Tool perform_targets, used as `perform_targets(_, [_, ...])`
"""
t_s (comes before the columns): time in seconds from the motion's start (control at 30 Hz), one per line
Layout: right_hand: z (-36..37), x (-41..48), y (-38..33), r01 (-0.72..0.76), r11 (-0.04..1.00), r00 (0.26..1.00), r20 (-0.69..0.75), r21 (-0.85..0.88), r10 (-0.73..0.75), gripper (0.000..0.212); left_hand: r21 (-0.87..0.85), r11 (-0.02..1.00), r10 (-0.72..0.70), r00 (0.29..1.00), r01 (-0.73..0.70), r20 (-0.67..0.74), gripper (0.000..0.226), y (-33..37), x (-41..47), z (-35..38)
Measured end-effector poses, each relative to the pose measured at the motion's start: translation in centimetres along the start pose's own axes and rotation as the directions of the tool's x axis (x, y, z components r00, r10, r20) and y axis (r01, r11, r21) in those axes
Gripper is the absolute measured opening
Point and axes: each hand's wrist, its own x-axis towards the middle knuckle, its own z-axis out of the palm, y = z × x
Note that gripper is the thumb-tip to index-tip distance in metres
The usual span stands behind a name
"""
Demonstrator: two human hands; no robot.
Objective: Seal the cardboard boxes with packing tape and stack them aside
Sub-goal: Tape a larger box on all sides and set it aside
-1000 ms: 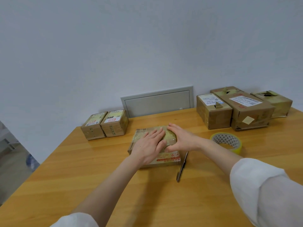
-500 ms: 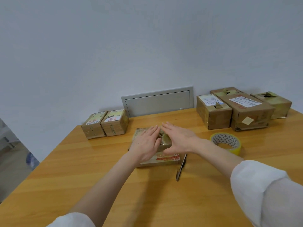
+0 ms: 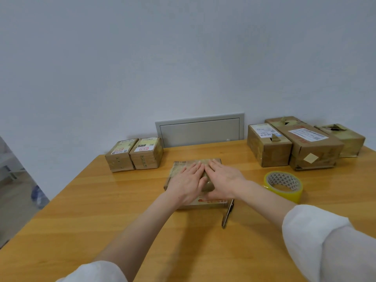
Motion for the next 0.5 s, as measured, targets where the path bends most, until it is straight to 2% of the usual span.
perform_targets(0.2, [-0.7,-0.1,0.3,-0.004,0.999,0.999,0.044,0.054,0.002,0.096,0.009,1.000,-0.012,0.999,0.011,0.038,0.056,0.3,0.0,-0.4])
perform_targets(0.37, [0.0,-0.3,0.5,-0.018,0.999,0.998,0.056,0.050,0.016,0.099,0.007,1.000,-0.010,0.999,0.010,0.040,0.056,0.4,-0.2,-0.4])
perform_targets(0.4, [-0.1,-0.4,0.7,-0.011,0.995,0.998,0.060,0.104,0.005,0.098,-0.008,1.000,-0.017,0.998,0.017,0.053,0.056,0.5,-0.2,-0.5])
perform_targets(0.43, [-0.4,-0.5,1.0,-0.008,0.973,0.999,0.049,0.230,-0.003,0.096,-0.042,0.999,-0.024,0.998,0.027,0.058,0.057,0.5,-0.2,-0.7])
perform_targets(0.5, [-1.1,-0.9,1.7,-0.008,0.845,0.997,-0.061,0.534,0.048,0.088,-0.196,0.979,-0.060,0.998,0.061,0.014,0.058,0.3,-0.4,-1.3])
